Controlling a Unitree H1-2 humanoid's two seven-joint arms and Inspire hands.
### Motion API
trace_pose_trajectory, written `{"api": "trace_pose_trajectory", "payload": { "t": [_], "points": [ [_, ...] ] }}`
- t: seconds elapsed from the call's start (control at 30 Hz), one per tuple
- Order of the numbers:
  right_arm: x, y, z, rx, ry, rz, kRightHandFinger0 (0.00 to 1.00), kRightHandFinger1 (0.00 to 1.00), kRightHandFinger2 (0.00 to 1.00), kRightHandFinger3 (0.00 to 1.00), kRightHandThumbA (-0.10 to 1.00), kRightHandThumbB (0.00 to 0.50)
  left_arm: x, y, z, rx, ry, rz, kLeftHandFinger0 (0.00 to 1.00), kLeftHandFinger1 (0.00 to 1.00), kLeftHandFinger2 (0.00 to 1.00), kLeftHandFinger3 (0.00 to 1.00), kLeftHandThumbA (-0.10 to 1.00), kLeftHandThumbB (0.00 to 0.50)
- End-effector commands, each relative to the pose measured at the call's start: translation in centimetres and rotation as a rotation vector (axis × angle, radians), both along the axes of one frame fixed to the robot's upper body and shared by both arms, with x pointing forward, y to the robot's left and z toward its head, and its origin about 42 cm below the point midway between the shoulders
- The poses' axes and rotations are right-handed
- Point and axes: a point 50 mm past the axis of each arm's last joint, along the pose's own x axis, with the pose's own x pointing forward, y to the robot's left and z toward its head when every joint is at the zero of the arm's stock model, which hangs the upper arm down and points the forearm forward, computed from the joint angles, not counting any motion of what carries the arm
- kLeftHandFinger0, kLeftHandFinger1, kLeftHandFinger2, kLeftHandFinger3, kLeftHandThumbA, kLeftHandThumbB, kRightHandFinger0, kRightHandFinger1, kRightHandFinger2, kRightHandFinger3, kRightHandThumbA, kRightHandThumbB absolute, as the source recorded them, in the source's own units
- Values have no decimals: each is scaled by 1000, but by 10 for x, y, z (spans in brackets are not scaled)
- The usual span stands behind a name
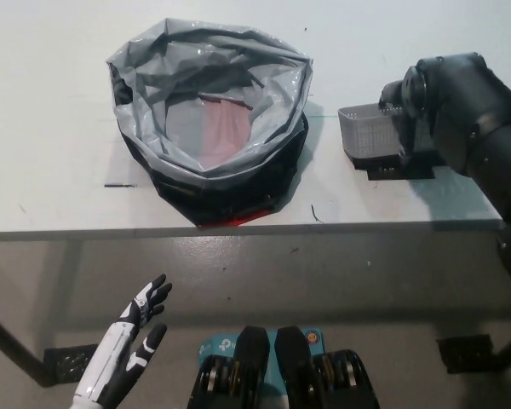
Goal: Use the right hand to pick up a small rectangular container and put it into a plastic bag and lift the bag
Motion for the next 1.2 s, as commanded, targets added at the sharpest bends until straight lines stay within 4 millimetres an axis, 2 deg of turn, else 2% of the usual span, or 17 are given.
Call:
{"api": "trace_pose_trajectory", "payload": {
  "t": [0.0,0.1,0.13,0.2,0.23,0.27,0.3,0.33,0.4,0.43,0.47,0.57,0.73,0.87,1.03,1.1,1.17],
  "points": [
    [4,4,12,50,-46,35,1000,1000,1000,1000,843,500,3,3,14,13,-80,-26,1000,1000,1000,1000,918,301],
    [4,6,6,104,-97,17,1000,1000,1000,1000,563,499,4,4,14,13,-75,-24,1000,1000,1000,1000,919,307],
    [4,5,4,116,-118,18,1000,1000,1000,1000,474,447,4,4,15,11,-74,-24,1000,1000,1000,1000,918,306],
    [5,-1,0,142,-226,59,992,990,981,1000,13,309,4,4,16,13,-75,-25,1000,1000,1000,1000,913,301],
    [5,-4,0,139,-268,77,847,896,921,961,-47,322,5,4,16,17,-79,-27,1000,1000,1000,1000,914,299],
    [5,-5,-1,137,-296,88,405,421,538,883,-89,273,6,4,17,20,-80,-26,1000,1000,1000,1000,915,300],
    [5,-7,-2,136,-317,95,405,421,538,883,-89,273,6,4,17,22,-80,-26,1000,1000,1000,1000,915,300],
    [5,-12,-3,153,-371,106,16,164,408,542,-100,191,8,5,17,23,-81,-27,1000,1000,1000,1000,916,297],
    [5,-18,-1,169,-441,131,340,471,592,466,-100,215,9,5,18,20,-81,-27,1000,1000,1000,1000,916,304],
    [5,-20,1,180,-468,143,237,336,418,395,-100,214,10,5,18,22,-82,-28,1000,1000,1000,1000,917,305],
    [5,-23,2,195,-495,143,87,272,497,491,-100,210,10,5,19,25,-84,-27,1000,1000,1000,1000,920,306],
    [5,-27,6,196,-537,163,108,459,780,729,-100,202,12,4,19,24,-85,-27,1000,1000,1000,1000,923,305],
    [5,-31,14,211,-616,220,30,592,1000,984,-100,205,12,4,18,31,-81,-26,1000,1000,1000,1000,927,298],
    [8,-27,34,217,-683,245,119,683,1000,1000,-100,197,13,5,19,34,-80,-27,1000,1000,1000,1000,929,293],
    [8,-22,67,252,-790,291,61,591,1000,994,-100,180,14,5,19,31,-79,-30,1000,1000,1000,1000,931,298],
    [5,-18,89,343,-876,326,134,573,898,825,-100,182,13,5,20,33,-78,-29,1000,1000,1000,1000,931,299],
    [2,-17,109,480,-943,332,106,545,859,821,-100,162,14,6,21,38,-79,-28,1000,1000,1000,1000,932,299]
  ]
}}
